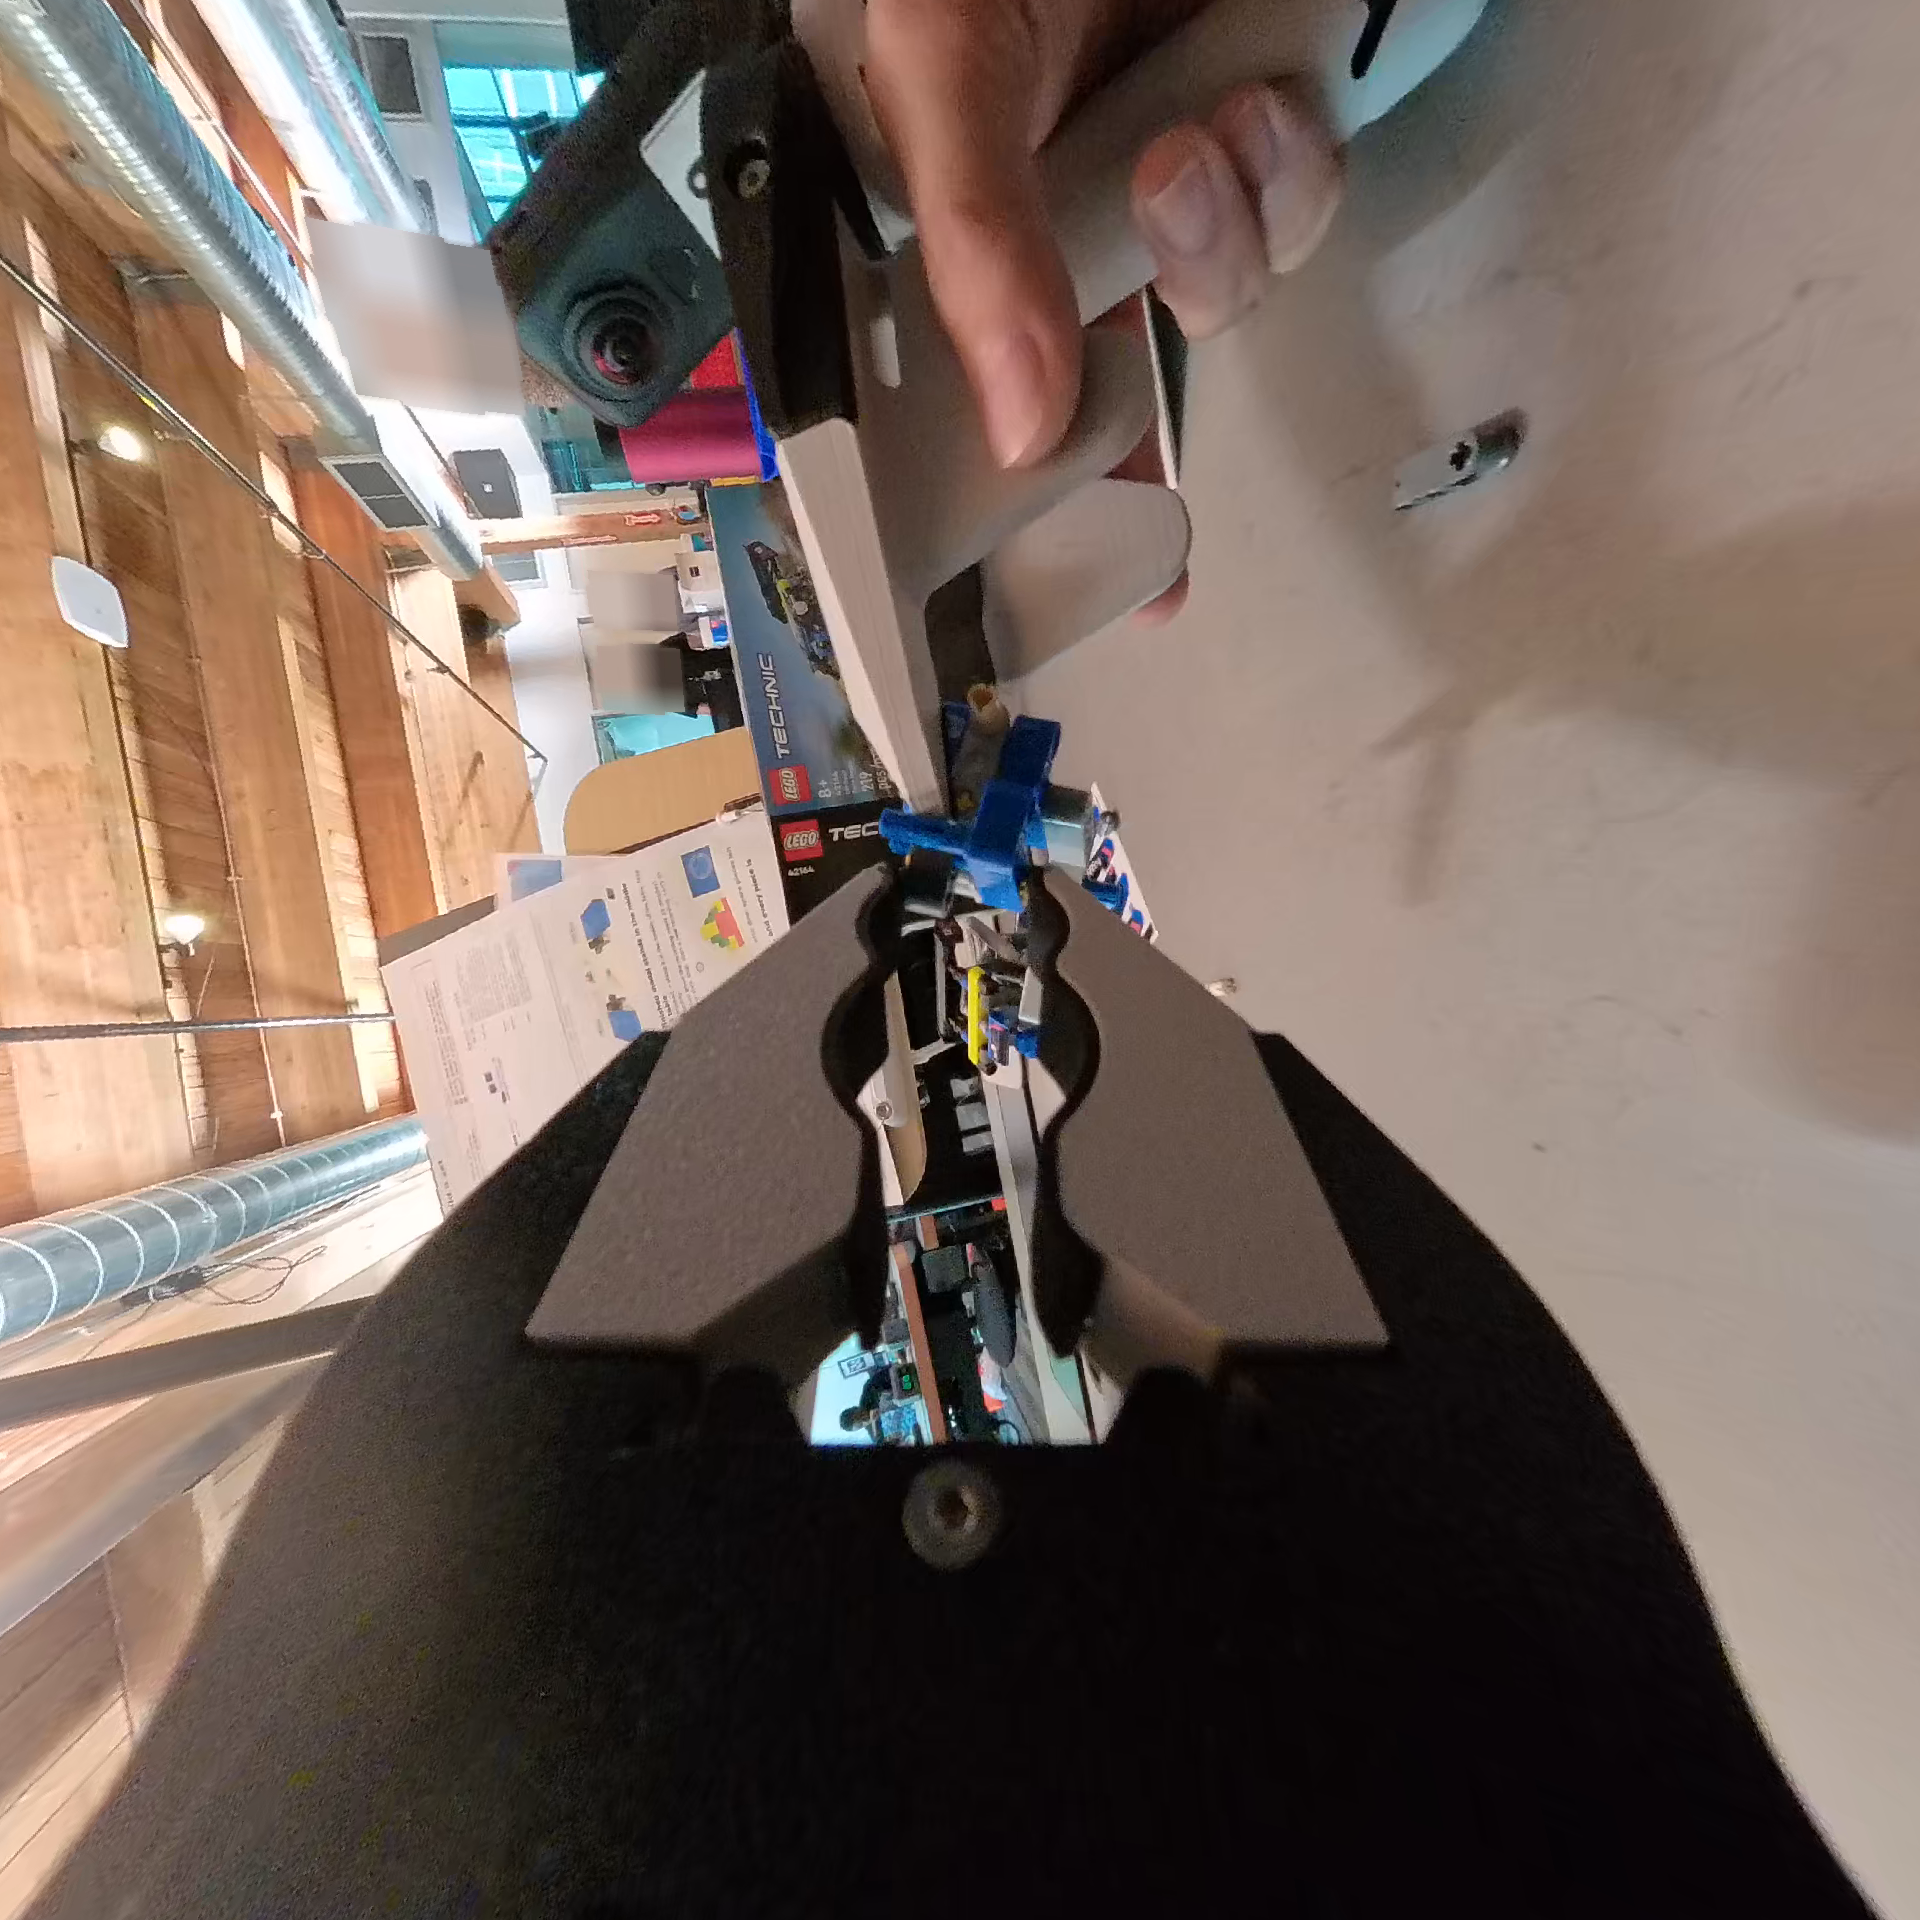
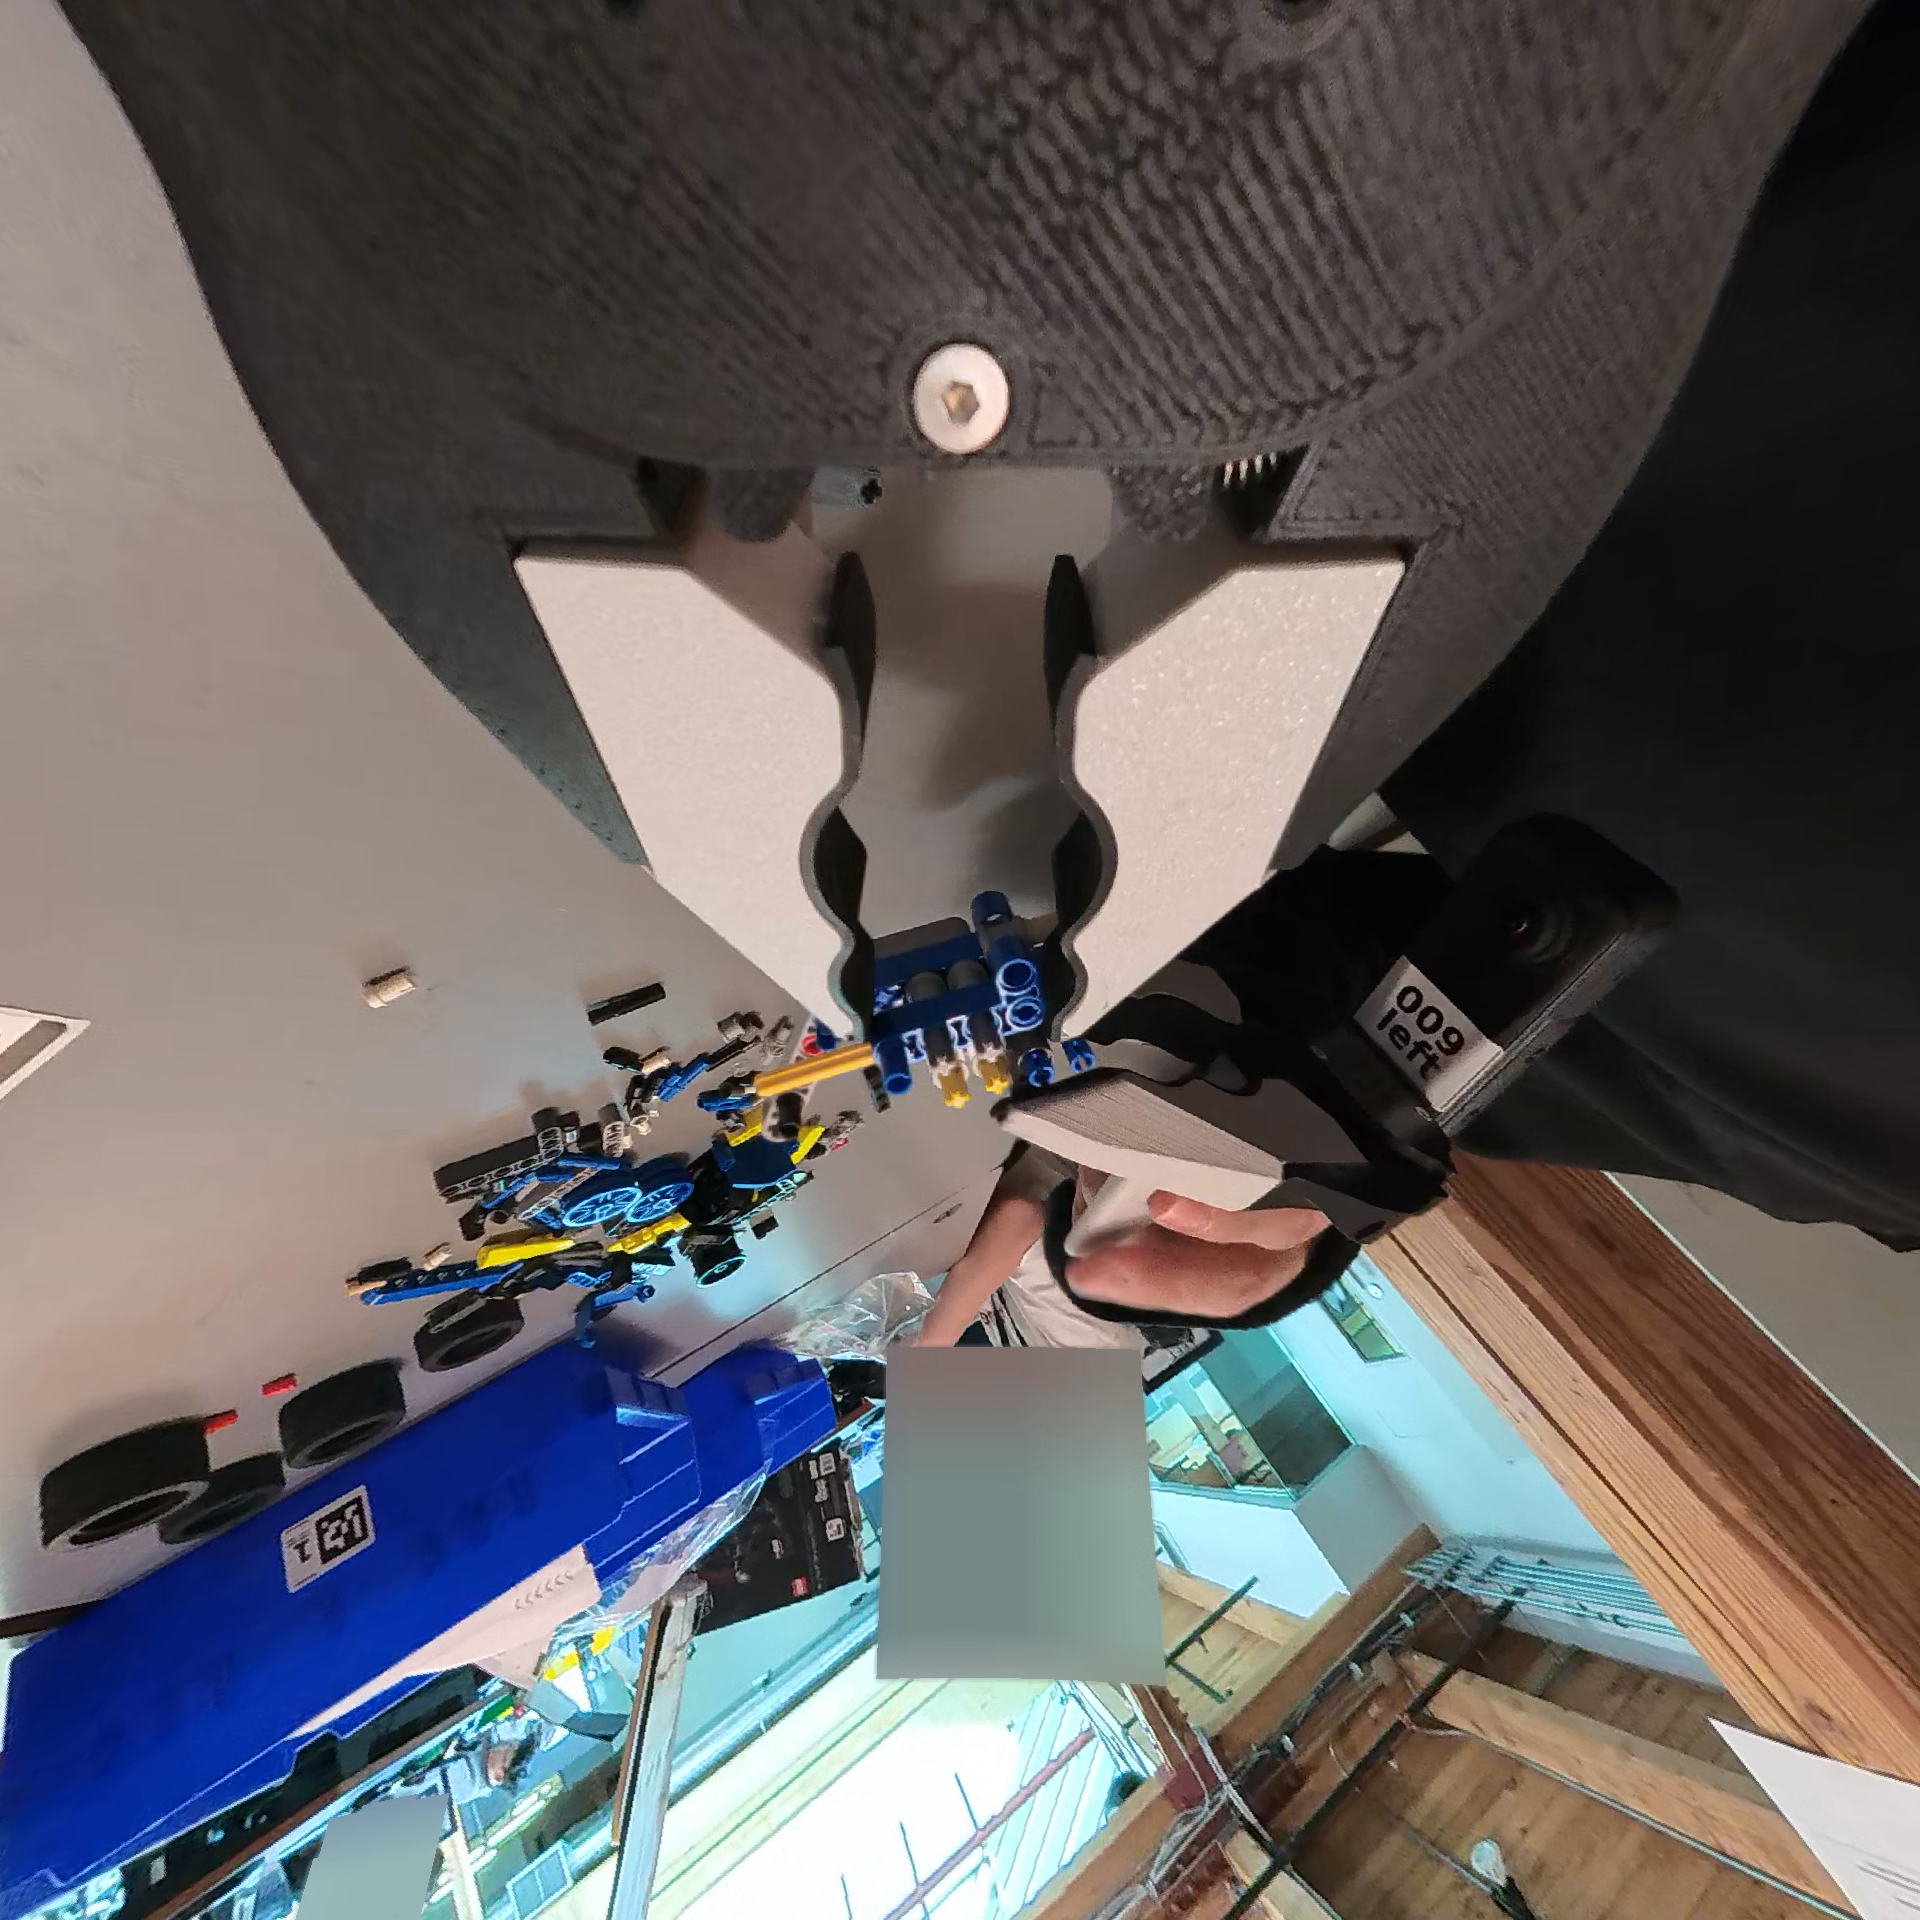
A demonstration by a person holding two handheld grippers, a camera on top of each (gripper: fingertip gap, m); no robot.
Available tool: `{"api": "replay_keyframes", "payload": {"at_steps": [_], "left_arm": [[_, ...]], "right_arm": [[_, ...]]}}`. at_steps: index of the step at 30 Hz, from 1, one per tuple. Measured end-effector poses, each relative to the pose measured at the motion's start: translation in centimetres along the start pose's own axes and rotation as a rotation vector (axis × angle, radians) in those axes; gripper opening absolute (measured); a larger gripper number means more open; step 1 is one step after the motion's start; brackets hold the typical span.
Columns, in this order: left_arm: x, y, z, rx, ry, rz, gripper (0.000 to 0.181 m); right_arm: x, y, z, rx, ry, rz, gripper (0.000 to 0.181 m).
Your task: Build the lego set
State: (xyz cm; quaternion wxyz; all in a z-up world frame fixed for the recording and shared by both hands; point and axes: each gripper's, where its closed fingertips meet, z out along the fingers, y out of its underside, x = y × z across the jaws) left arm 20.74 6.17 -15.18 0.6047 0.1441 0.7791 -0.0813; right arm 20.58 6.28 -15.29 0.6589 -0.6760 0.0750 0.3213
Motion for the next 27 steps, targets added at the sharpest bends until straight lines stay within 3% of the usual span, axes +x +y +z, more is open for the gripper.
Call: {"api": "replay_keyframes", "payload": {"at_steps": [11,14,15,19,24,27], "left_arm": [[-0.1,0.1,0.1,-0.038,-0.013,-0.059,0.018],[-0.7,-0.1,-0.2,0.052,0.006,-0.246,0.02],[-0.7,0.0,-0.3,0.076,0.035,-0.327,0.031],[0.3,-1.0,-1.0,0.219,0.267,-0.627,0.041],[-2.3,-2.8,-3.4,0.562,0.479,-1.118,0.028],[-2.2,-2.5,-3.1,0.575,0.51,-1.188,0.025]], "right_arm": [[0.0,-0.4,-0.2,0.022,0.006,-0.029,0.03],[-0.3,-0.6,-0.4,0.049,-0.038,0.011,0.03],[-0.4,-0.8,-0.6,0.062,-0.052,0.032,0.03],[-1.4,-1.5,-0.9,0.114,-0.149,0.085,0.03],[-2.1,-1.2,-1.0,0.095,-0.169,-0.004,0.031],[-2.4,-1.0,-0.8,0.082,-0.179,-0.02,0.03]]}}
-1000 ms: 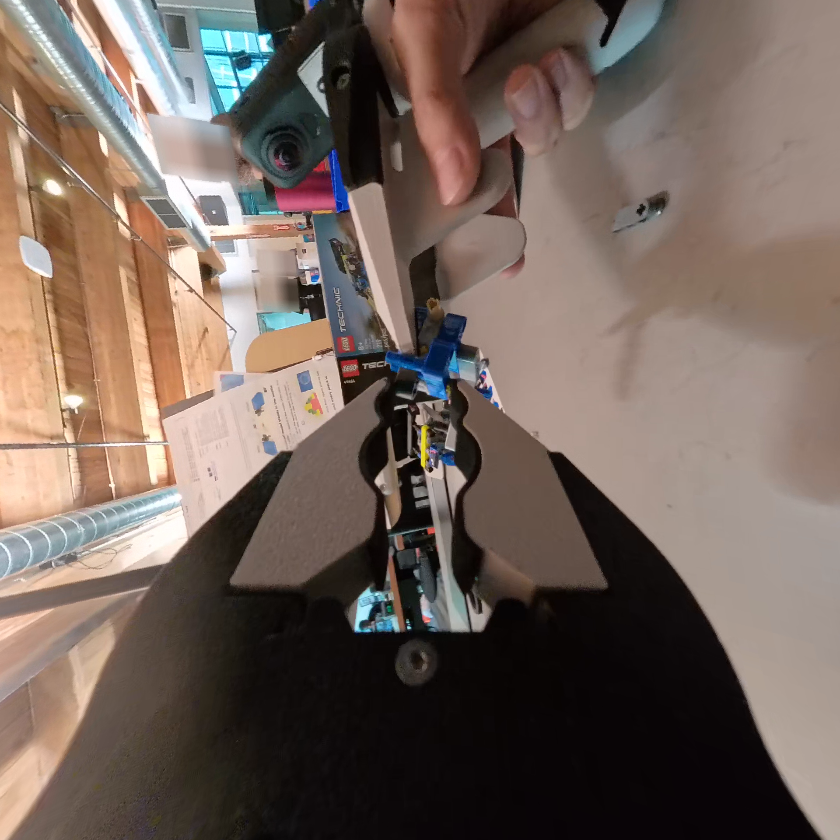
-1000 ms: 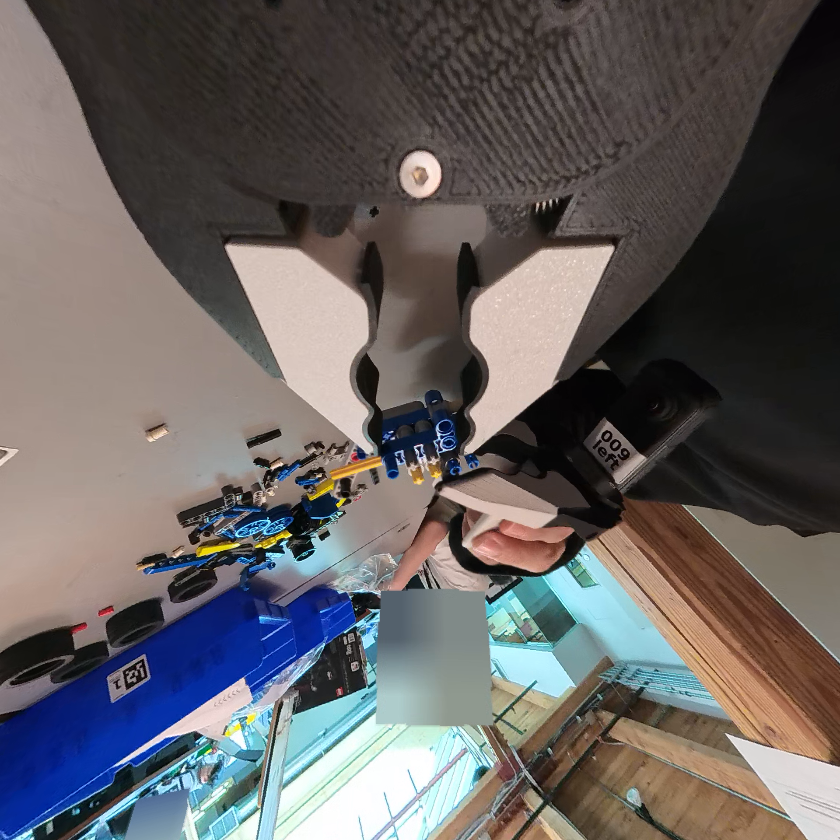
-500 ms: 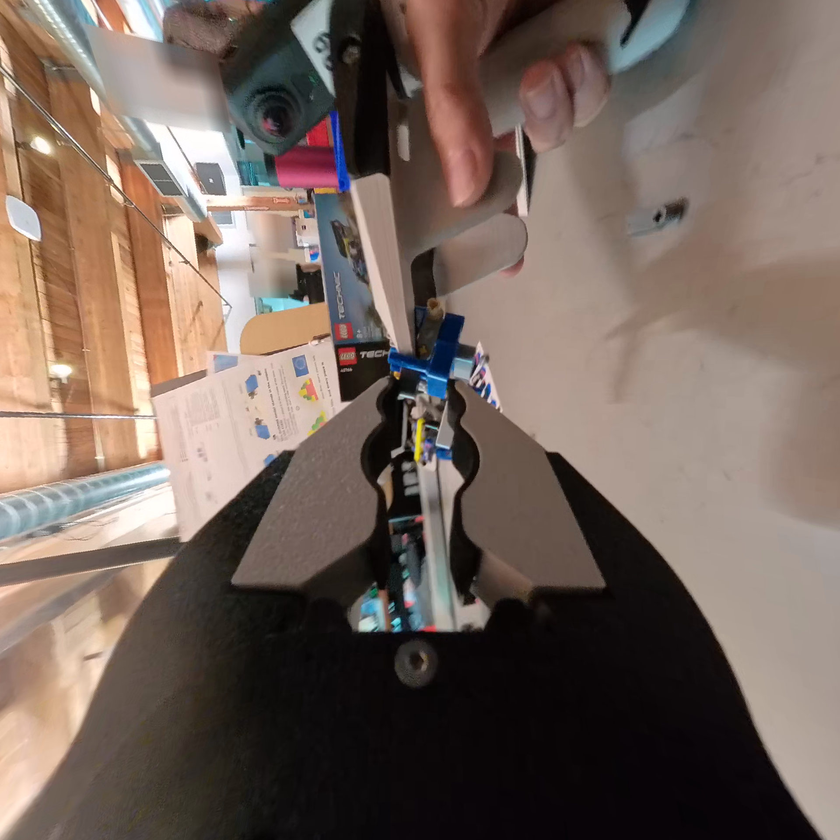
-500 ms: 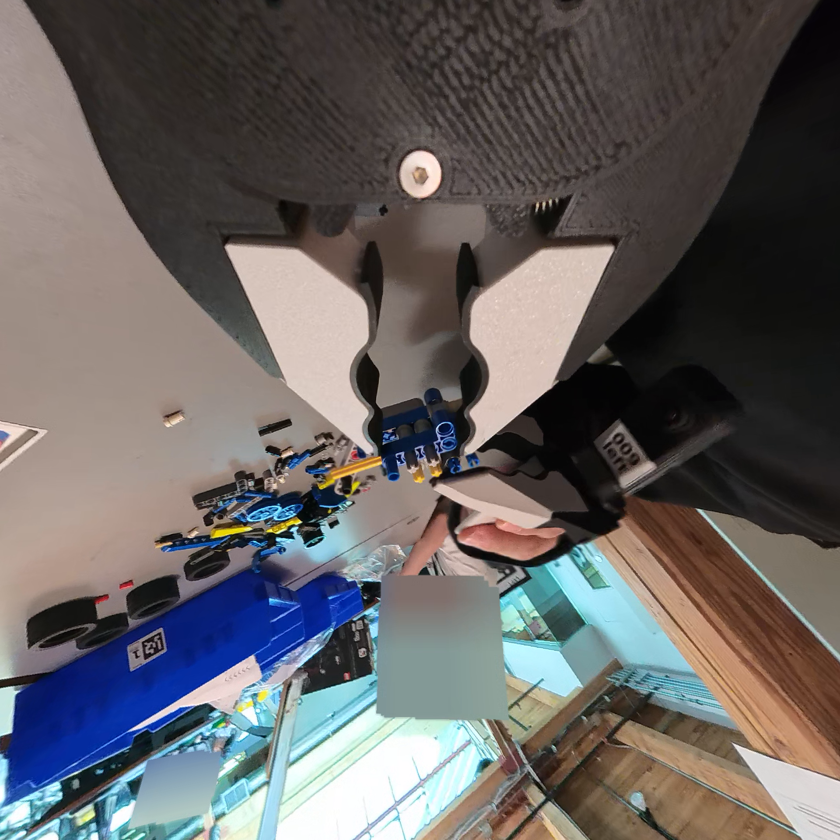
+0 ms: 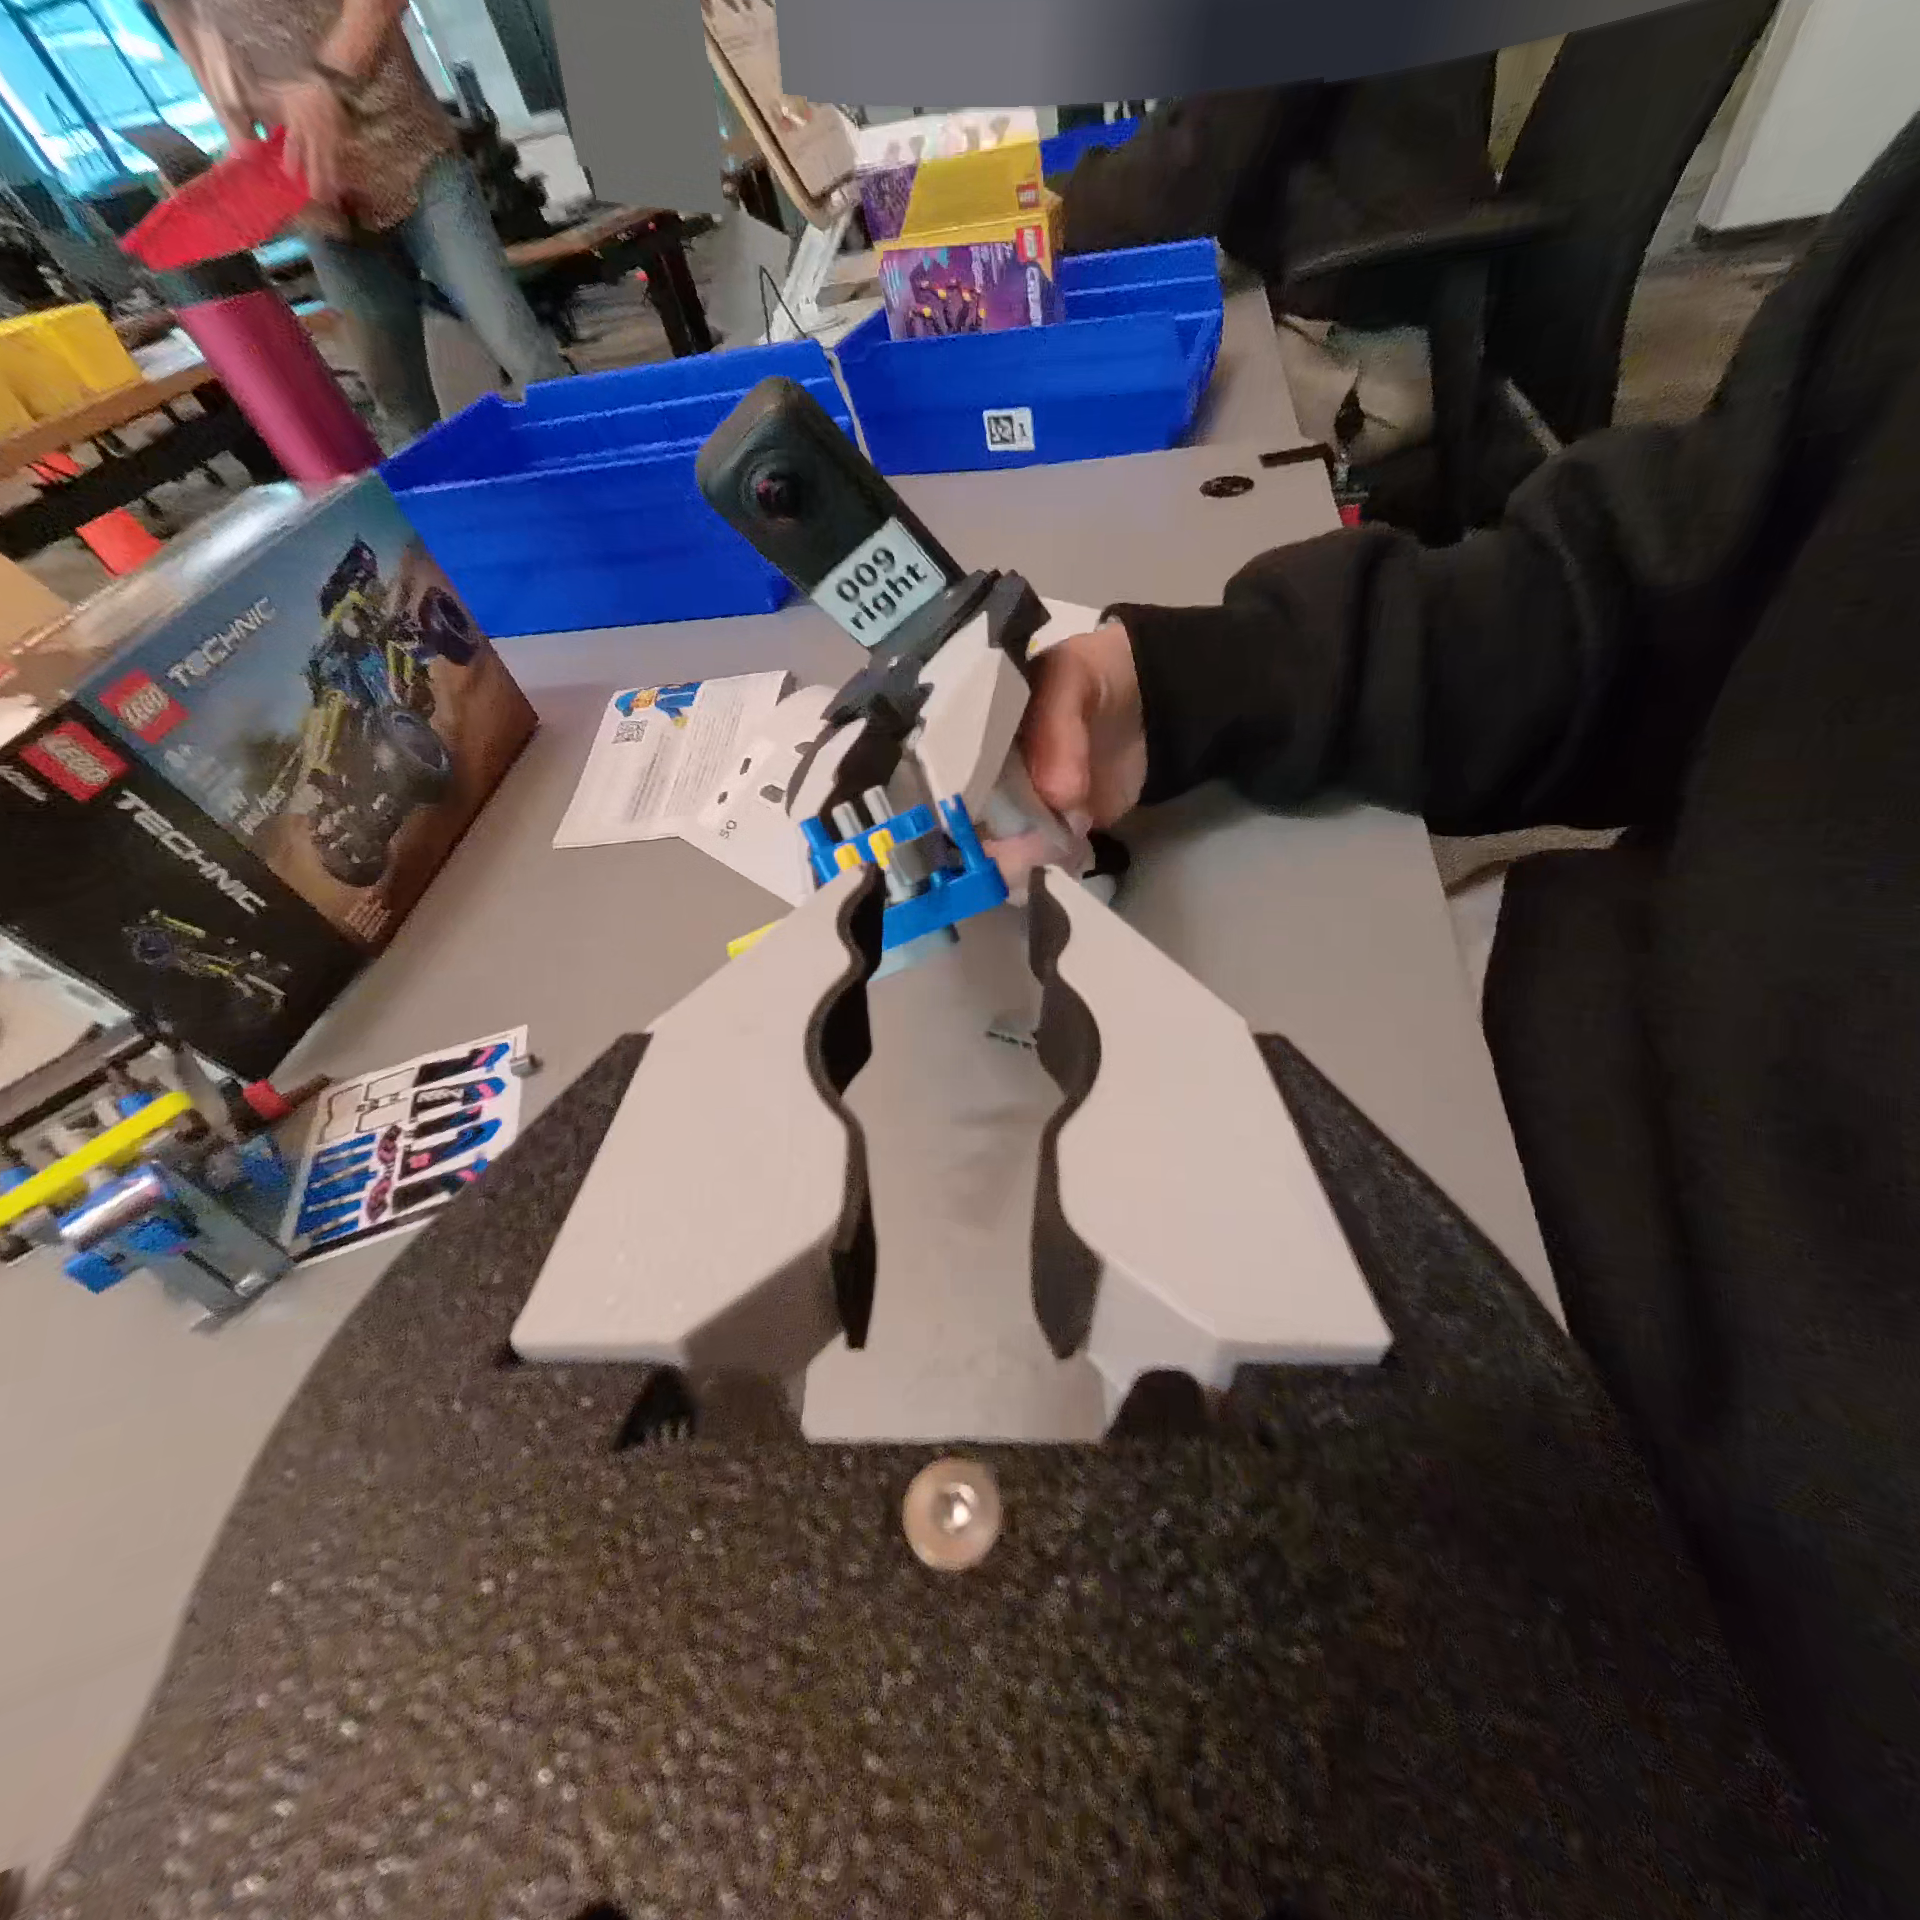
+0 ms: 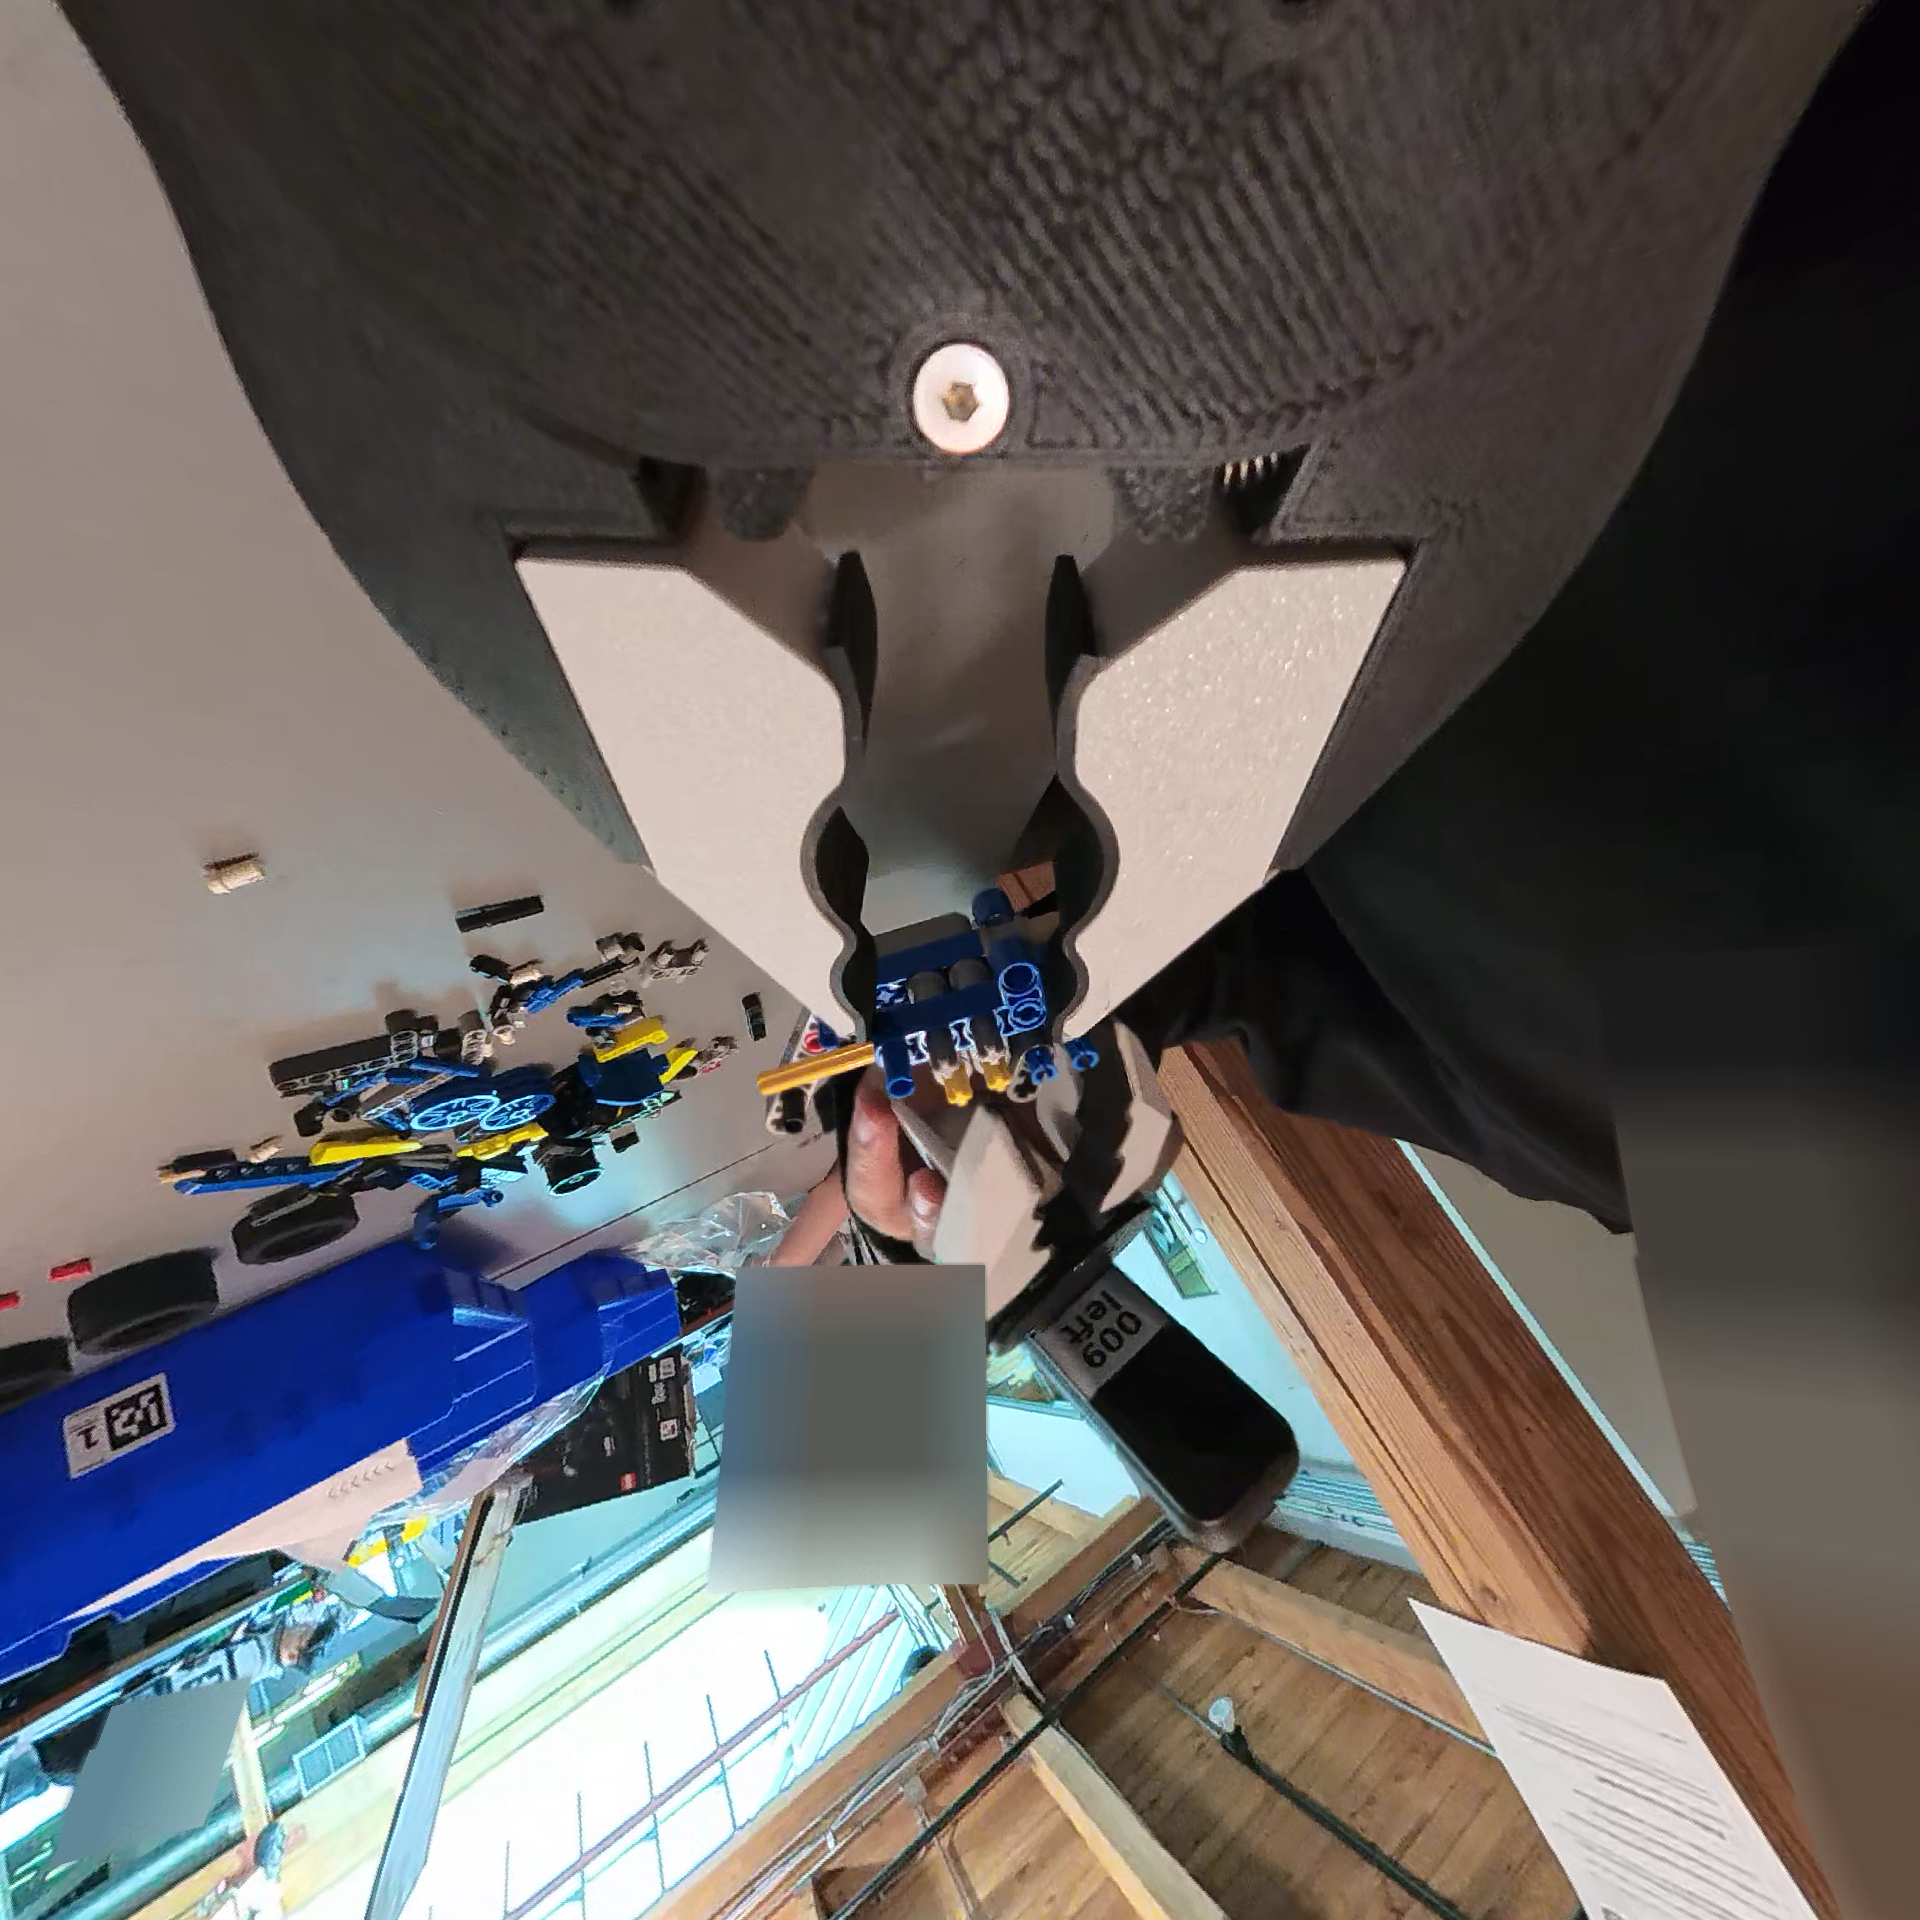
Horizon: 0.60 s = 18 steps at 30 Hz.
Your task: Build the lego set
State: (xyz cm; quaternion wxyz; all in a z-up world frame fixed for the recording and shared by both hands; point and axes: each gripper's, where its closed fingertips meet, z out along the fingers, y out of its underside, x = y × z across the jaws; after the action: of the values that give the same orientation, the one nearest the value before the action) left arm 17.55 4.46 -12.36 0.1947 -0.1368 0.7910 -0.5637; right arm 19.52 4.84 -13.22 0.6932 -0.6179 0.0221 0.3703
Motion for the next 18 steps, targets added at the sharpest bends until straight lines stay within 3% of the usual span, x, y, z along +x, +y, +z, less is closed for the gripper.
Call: {"api": "replay_keyframes", "payload": {"at_steps": [3,11,12,18], "left_arm": [[0.4,0.6,0.6,-0.014,0.024,-0.015,0.028],[-1.0,0.9,0.5,-0.032,-0.103,0.028,0.015],[-1.2,0.8,0.4,-0.034,-0.127,0.047,0.005],[-1.1,0.8,0.4,-0.02,-0.117,0.014,0.004]], "right_arm": [[-0.2,0.3,0.3,-0.018,-0.003,-0.014,0.031],[0.6,0.0,0.2,-0.006,0.059,-0.047,0.03],[0.5,0.1,0.3,-0.014,0.055,-0.05,0.031],[0.4,0.1,0.3,-0.016,0.061,-0.082,0.03]]}}
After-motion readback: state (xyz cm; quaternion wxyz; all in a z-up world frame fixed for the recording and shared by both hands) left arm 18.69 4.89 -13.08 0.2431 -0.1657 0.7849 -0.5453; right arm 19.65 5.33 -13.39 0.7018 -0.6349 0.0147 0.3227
